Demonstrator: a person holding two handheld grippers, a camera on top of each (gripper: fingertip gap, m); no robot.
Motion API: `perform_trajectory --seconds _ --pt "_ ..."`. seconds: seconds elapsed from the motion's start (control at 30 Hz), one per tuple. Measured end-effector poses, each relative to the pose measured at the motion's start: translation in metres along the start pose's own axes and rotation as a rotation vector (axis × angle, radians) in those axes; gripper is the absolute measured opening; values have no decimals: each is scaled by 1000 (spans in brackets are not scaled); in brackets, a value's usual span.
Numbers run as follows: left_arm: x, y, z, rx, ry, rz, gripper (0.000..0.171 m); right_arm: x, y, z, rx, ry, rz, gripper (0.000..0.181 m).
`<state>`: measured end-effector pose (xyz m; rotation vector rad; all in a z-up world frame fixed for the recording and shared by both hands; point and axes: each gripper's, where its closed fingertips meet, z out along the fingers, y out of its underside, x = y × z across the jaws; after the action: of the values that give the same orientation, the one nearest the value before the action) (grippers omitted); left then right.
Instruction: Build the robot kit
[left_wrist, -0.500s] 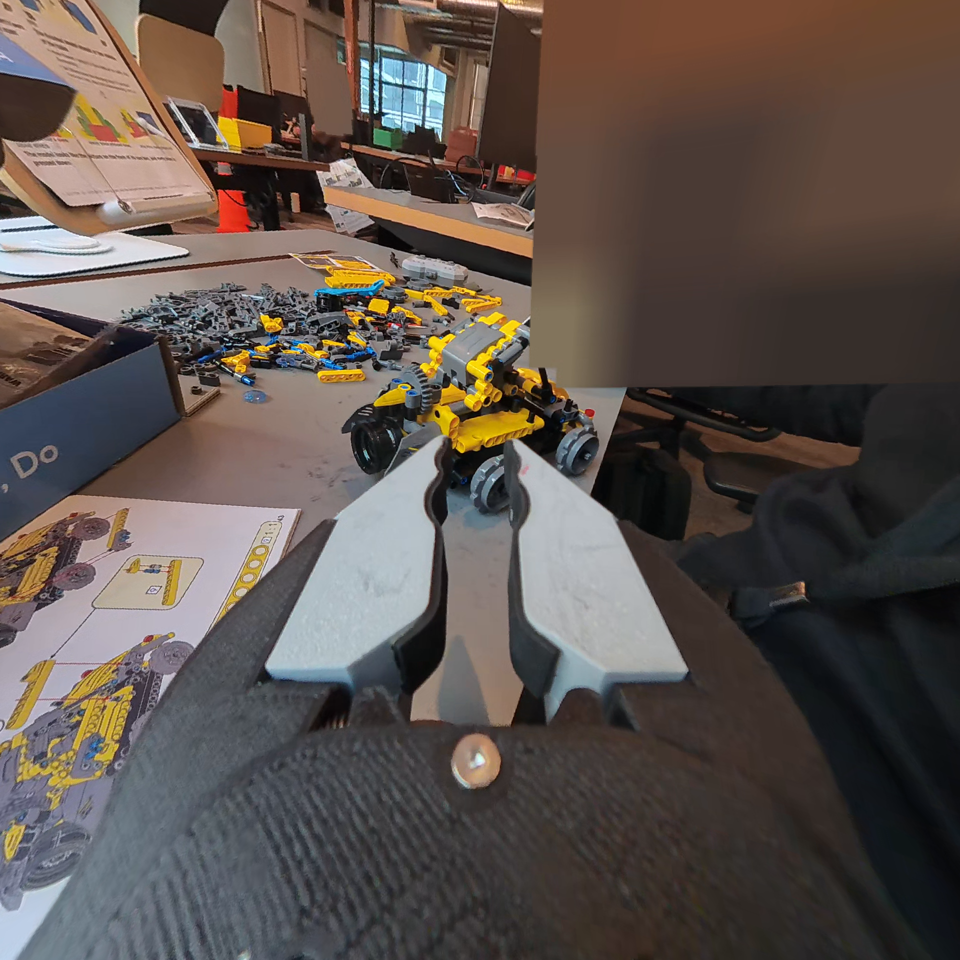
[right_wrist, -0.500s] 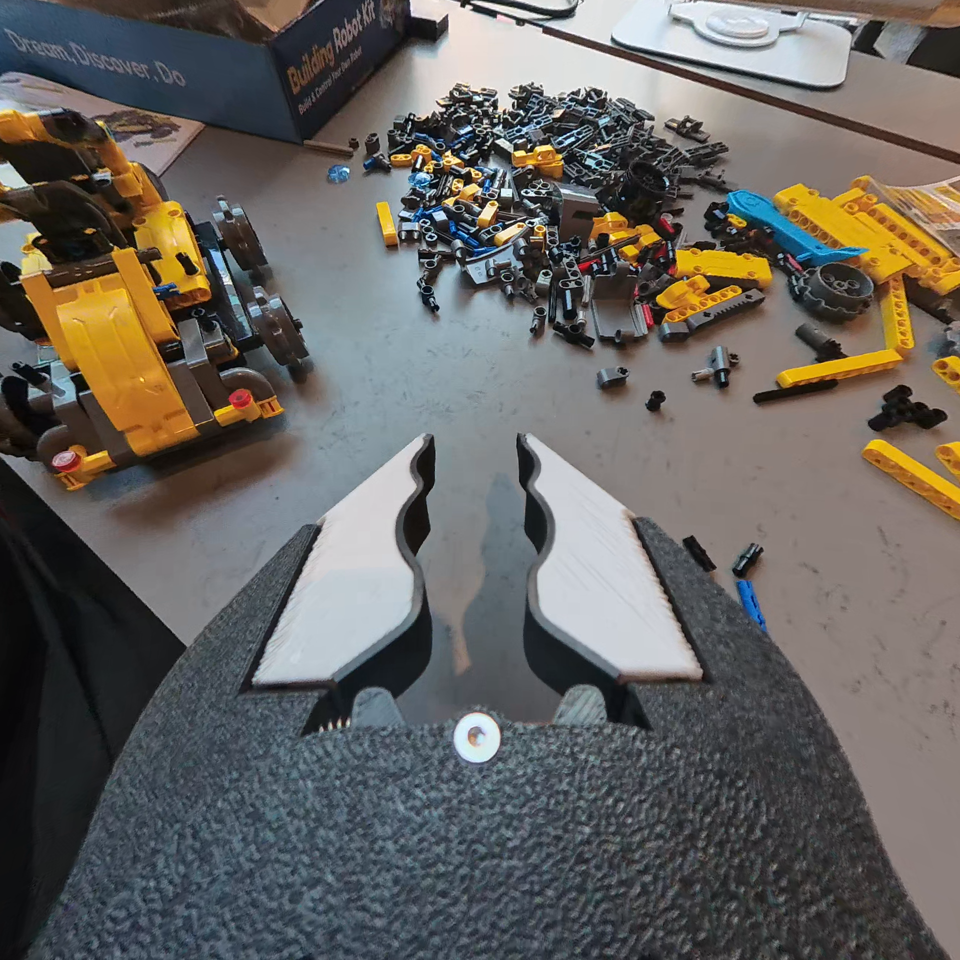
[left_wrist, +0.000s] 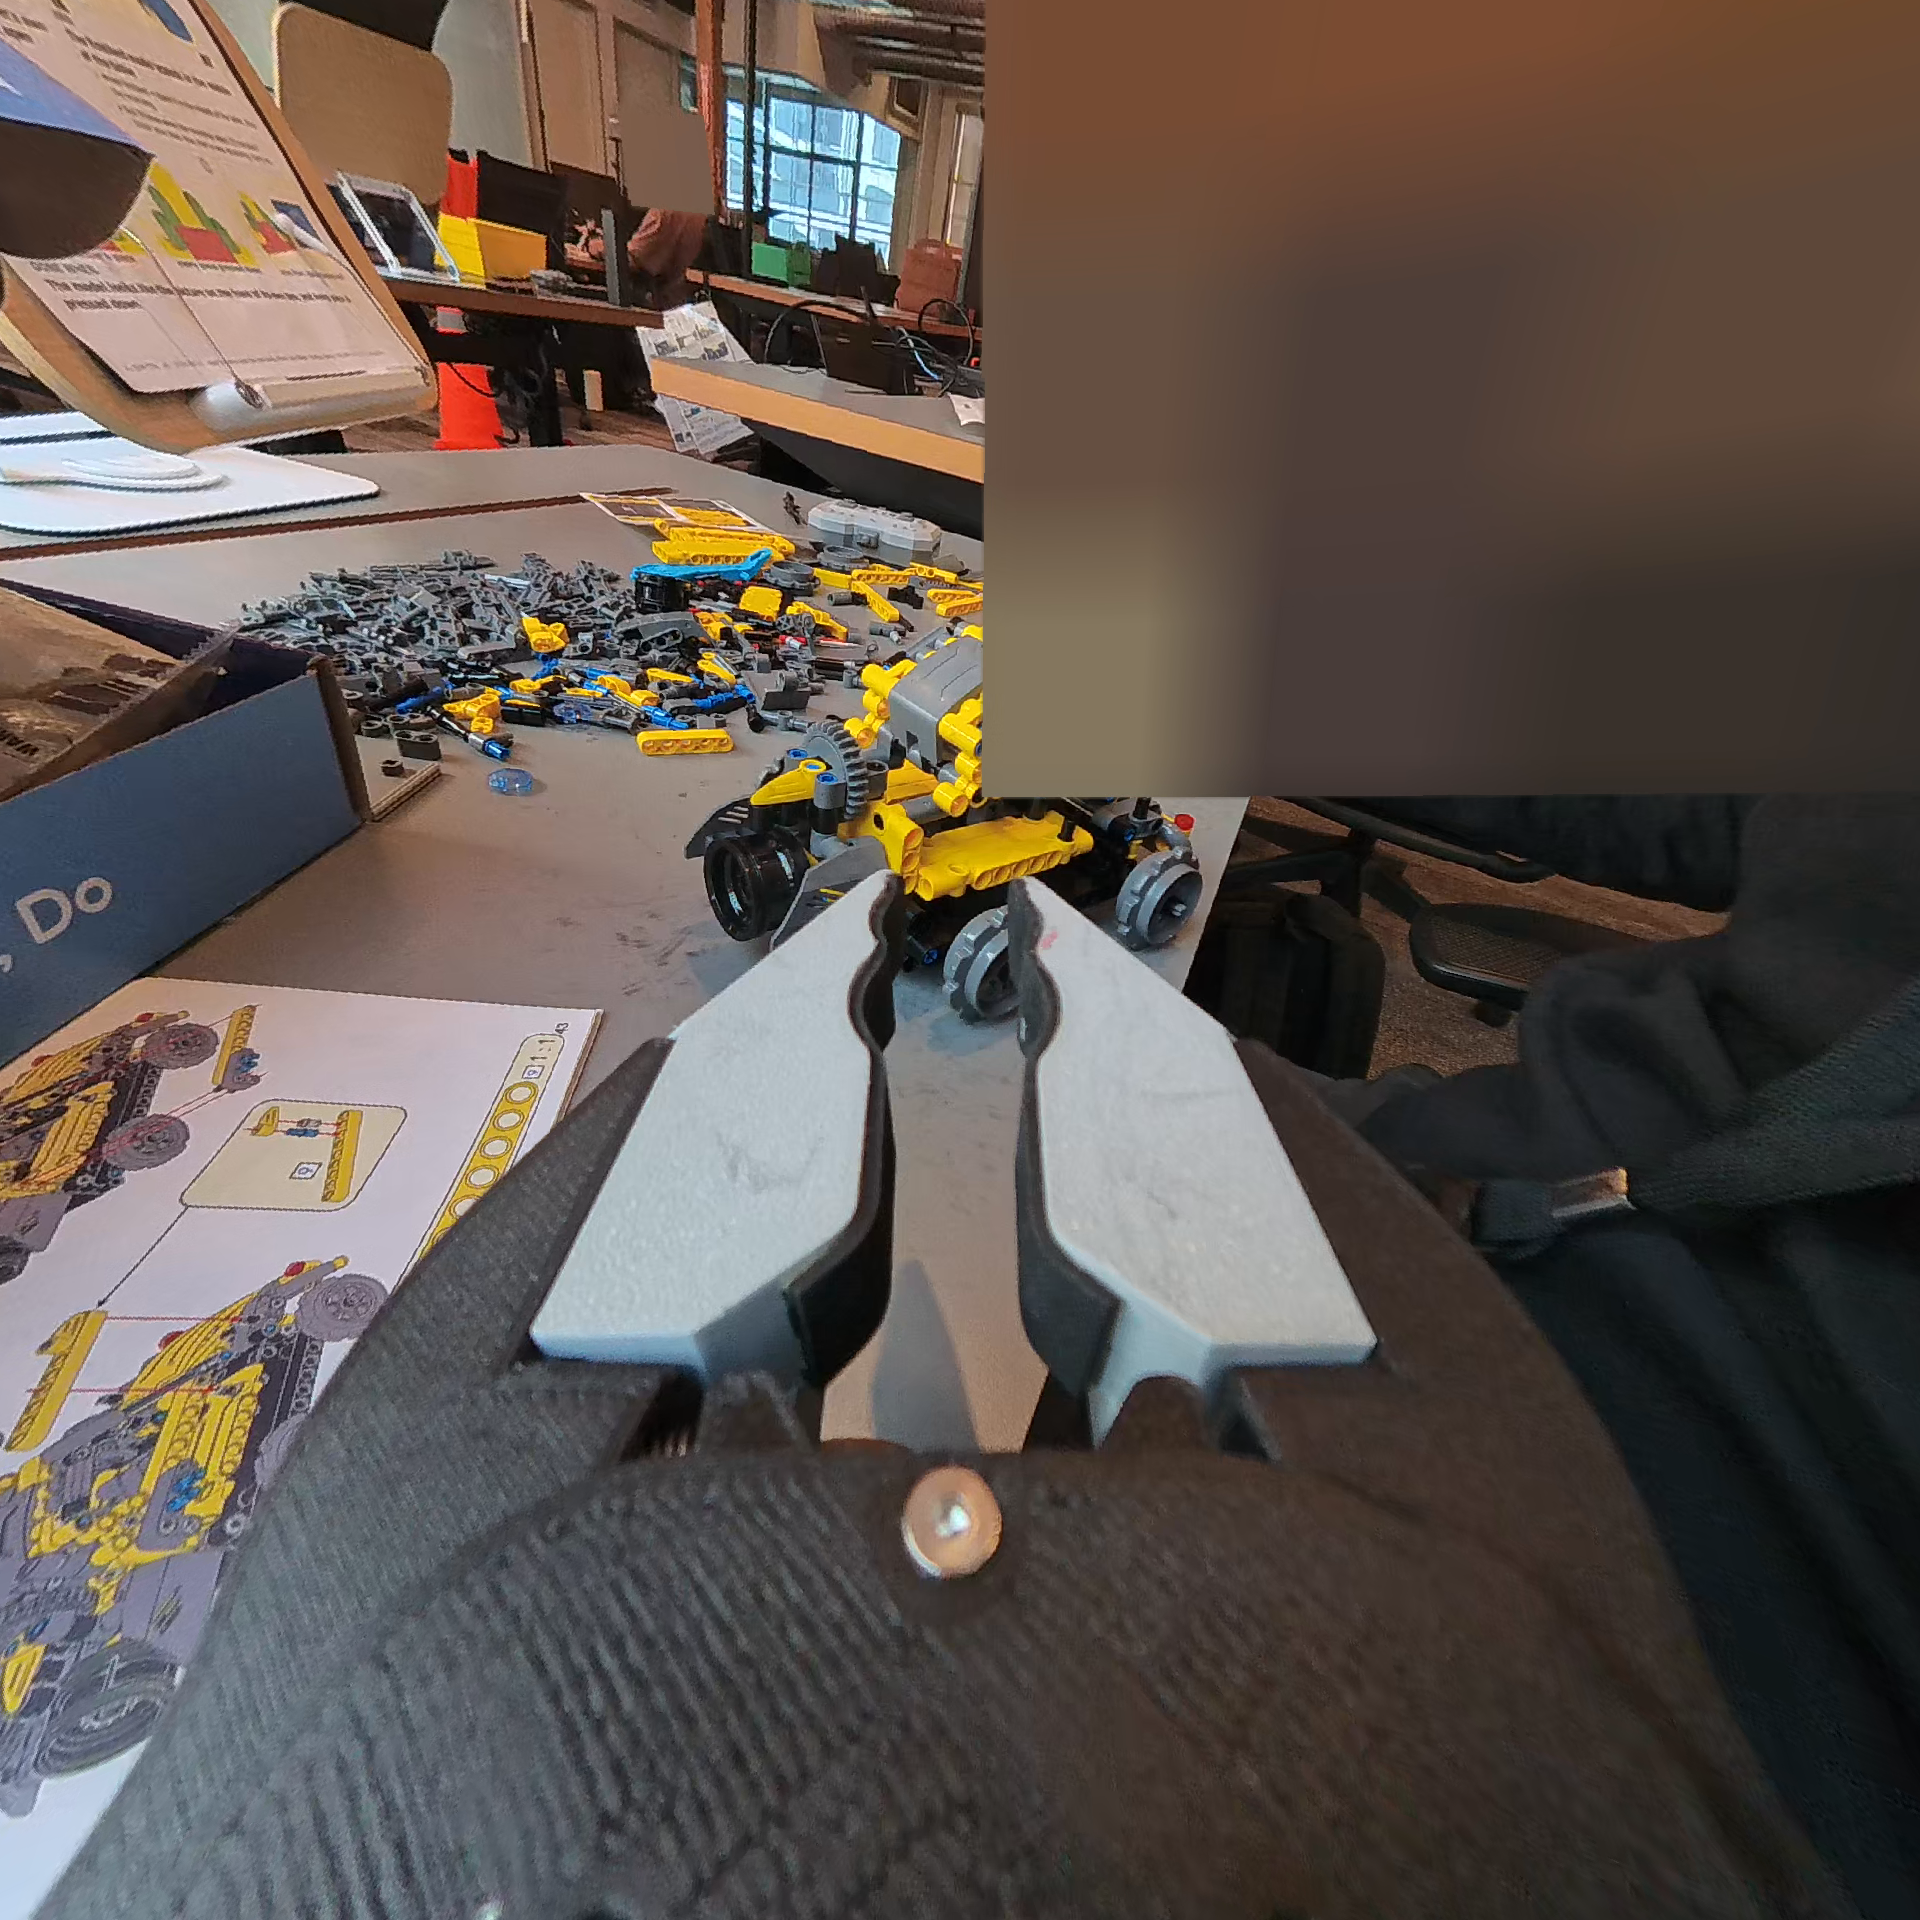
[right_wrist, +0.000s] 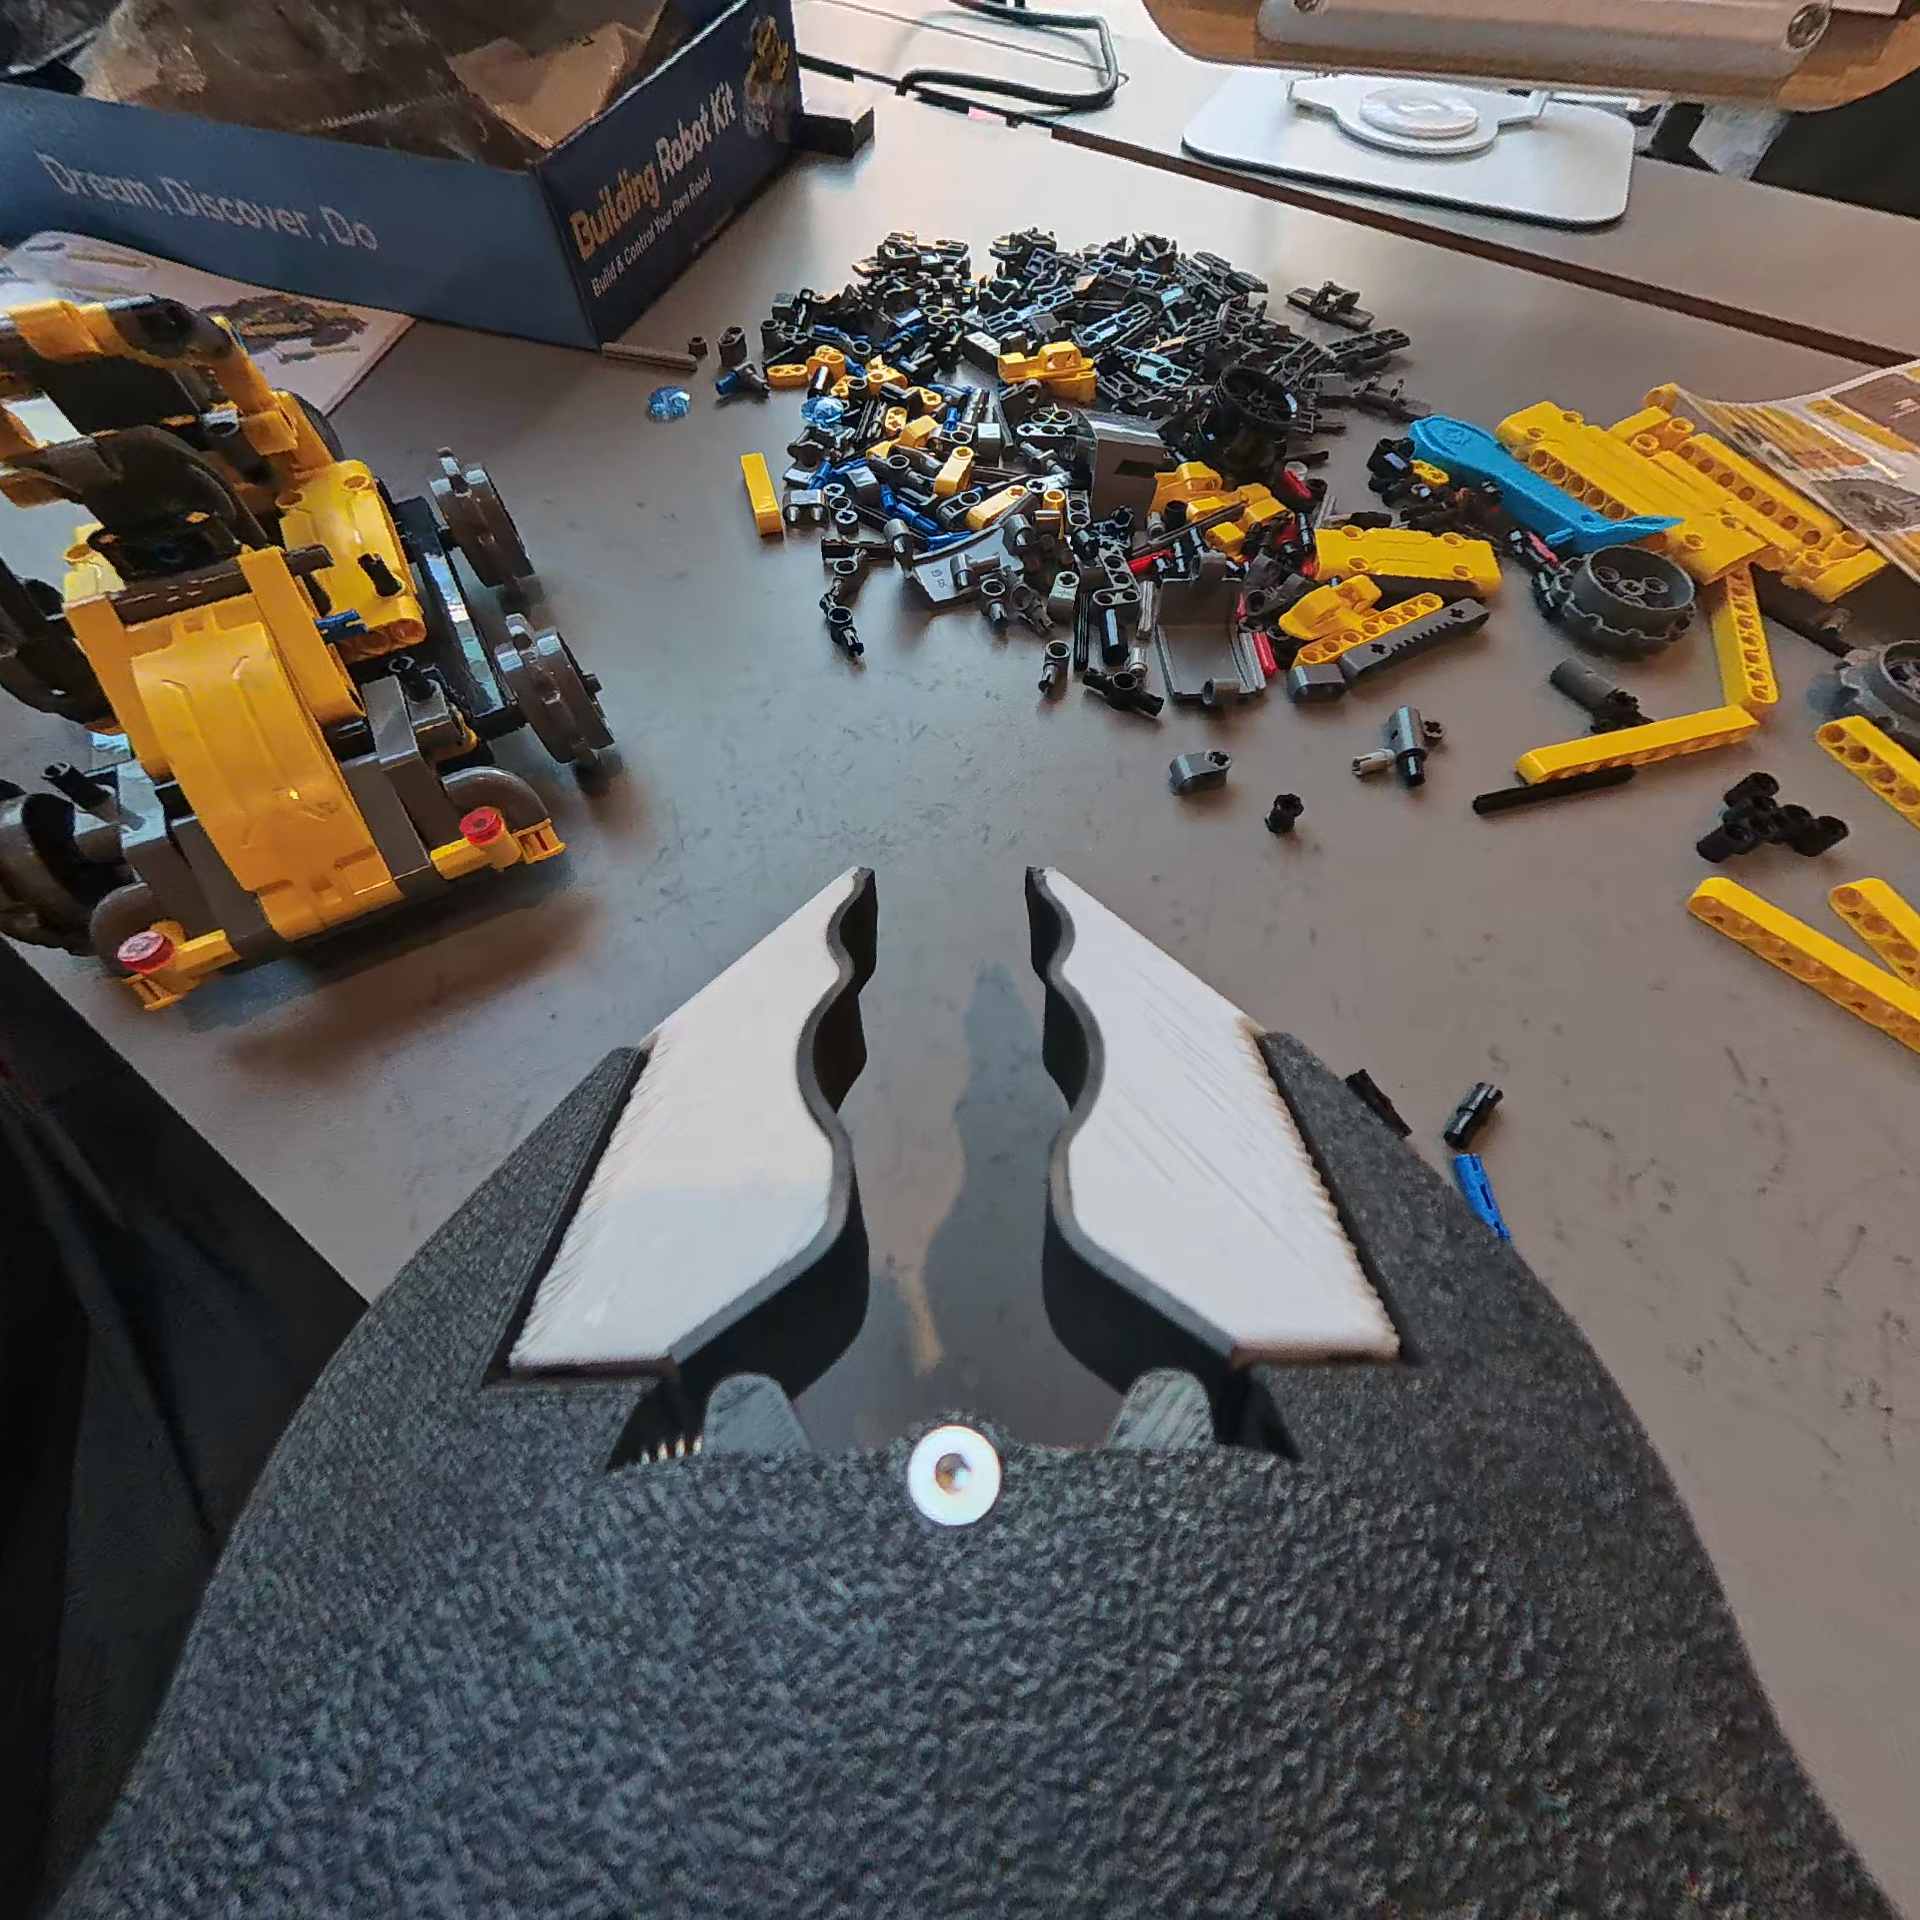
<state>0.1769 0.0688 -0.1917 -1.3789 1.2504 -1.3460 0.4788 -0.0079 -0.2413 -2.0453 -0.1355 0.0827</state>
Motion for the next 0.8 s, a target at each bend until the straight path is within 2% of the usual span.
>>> perform_trajectory --seconds 0.13,0.23,0.3,0.37,0.5,0.57,0.67,0.8 --pt "1 0 0 -2 6 -1 17 3 0 0 1 18 11 26" --pt "0 0 0 1 8 -9 17 15 -5 1 9 87 35 16" --pt "0 0 0 -2 10 -17 17 21 -21 6 34 121 7 15" --pt "0 0 0 -2 8 -18 17 22 -42 20 19 95 -13 19" --pt "0 2 1 -14 6 -13 17 21 -90 67 -24 -11 -59 14" --pt "0 2 2 -18 5 -10 17 20 -104 100 -97 -52 -83 7" --pt "2 3 2 -20 19 -4 16 0 -109 153 -242 -179 -130 10" --pt "4 4 2 -25 32 0 16 -8 -97 204 -455 -262 -419 8"
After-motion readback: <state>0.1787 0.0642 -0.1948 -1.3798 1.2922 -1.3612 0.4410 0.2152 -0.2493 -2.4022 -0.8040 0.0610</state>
